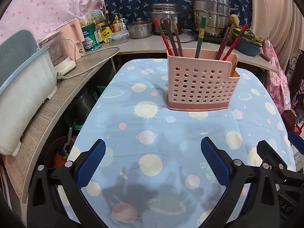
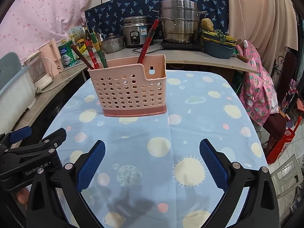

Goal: Organize utensils

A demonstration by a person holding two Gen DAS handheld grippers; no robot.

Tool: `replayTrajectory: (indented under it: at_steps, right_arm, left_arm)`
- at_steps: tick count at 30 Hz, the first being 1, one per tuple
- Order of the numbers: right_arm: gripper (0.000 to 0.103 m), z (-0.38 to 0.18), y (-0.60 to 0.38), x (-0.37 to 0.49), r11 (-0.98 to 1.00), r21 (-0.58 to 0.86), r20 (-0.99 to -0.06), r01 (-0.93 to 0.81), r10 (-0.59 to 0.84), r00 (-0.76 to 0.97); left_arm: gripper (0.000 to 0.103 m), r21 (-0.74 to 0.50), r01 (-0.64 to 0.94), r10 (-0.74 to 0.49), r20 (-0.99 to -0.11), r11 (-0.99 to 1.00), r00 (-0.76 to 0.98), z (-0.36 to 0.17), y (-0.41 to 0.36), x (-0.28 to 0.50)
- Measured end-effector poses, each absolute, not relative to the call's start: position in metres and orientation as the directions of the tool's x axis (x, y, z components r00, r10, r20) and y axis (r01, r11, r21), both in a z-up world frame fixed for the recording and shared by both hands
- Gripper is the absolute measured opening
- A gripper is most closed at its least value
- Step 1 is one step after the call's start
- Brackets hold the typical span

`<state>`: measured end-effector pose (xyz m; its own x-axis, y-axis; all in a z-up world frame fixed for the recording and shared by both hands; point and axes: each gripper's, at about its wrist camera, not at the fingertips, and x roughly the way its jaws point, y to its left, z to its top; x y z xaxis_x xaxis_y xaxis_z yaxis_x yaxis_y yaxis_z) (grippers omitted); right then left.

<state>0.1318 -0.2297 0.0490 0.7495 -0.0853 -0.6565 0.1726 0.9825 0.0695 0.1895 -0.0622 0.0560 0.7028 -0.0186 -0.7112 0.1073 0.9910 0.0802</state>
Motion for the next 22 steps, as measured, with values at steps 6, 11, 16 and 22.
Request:
replayTrajectory:
  at_steps: [6,11,16,22]
  right_arm:
    - [0.096,0.048,-0.233,0.141,0.982,0.074,-0.659,0.175,-0.084,0.748]
    - [0.096,0.047,-0.235,0.149,0.982,0.074,-0.661,0.173,-0.081,0.746]
    - [0.096,0.045,-0.237,0.158,0.982,0.074,-0.663,0.173,-0.081,0.744]
    - [0.096,0.044,-0.24,0.168,0.982,0.071,-0.664,0.173,-0.083,0.743]
  left_arm:
    - [0.096,0.083,0.11,-0.019,-0.712,0.99,0.702,0.054,-0.065,0.197]
    - [0.096,0.089,0.113,-0.016,-0.712,0.99,0.702,0.053,-0.069,0.205]
    - [0.096,0.098,0.106,-0.006,-0.705,0.99,0.709,0.052,-0.071,0.213]
    - [0.096,0.083,0.108,-0.017,-0.707,0.991,0.707,0.052,-0.073,0.224]
